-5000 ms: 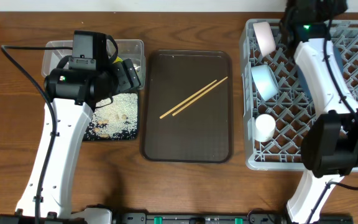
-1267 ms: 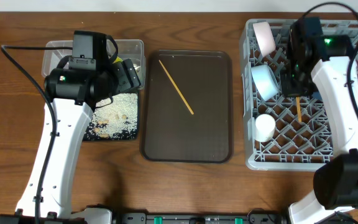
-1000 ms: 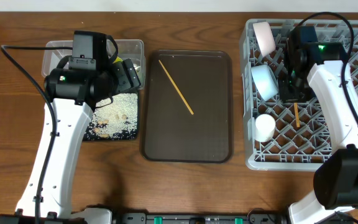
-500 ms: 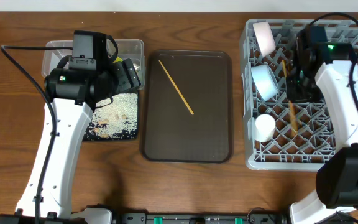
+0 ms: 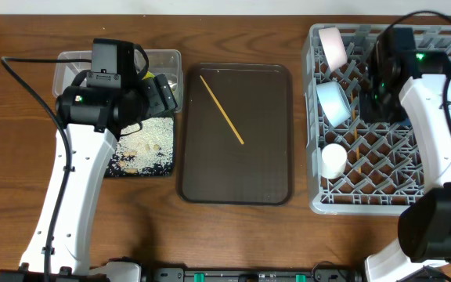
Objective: Sort waste into correct bins and load items into the dishwasher rack
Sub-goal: 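Insert the chopstick upright into the rack with the right gripper, then reach the right gripper back to the tray and grasp the second chopstick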
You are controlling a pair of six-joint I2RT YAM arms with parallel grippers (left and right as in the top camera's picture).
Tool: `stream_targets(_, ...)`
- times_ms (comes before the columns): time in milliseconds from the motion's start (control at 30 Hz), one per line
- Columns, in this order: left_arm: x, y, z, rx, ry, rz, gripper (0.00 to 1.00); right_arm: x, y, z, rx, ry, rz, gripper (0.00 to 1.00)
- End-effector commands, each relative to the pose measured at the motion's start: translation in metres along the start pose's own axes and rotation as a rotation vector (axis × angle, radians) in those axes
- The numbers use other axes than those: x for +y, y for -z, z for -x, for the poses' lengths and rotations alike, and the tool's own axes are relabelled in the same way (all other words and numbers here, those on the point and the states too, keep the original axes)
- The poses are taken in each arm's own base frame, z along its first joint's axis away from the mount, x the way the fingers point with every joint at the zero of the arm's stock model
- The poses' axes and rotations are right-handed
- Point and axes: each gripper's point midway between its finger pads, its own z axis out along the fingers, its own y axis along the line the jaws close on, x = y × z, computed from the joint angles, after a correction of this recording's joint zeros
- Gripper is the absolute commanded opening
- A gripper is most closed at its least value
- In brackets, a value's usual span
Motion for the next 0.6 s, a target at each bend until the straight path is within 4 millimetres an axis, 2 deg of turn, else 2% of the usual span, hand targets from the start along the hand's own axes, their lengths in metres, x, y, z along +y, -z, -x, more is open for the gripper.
stream_targets(0,0.004,-0.002,0.000,0.003,-0.002,0.014,0.89,0.057,0.036,0.030,-0.129,0.071,0.225,0.32)
stream_targets(100,0.004,-0.002,0.000,0.003,-0.002,0.014,0.89,0.106,0.061,0.047,-0.236,0.162,0.332,0.38)
stream_targets(267,0.004,-0.002,0.000,0.003,-0.002,0.014,0.89,0.171,0.073,0.049,-0.308,0.288,0.387,0.41)
stream_targets(433,0.004,-0.002,0.000,0.003,-0.002,0.014,0.89,0.215,0.068,0.047,-0.329,0.328,0.389,0.42)
stream_targets(567,0.004,-0.002,0.000,0.003,-0.002,0.014,0.89,0.247,0.055,0.043,-0.319,0.368,0.412,0.40)
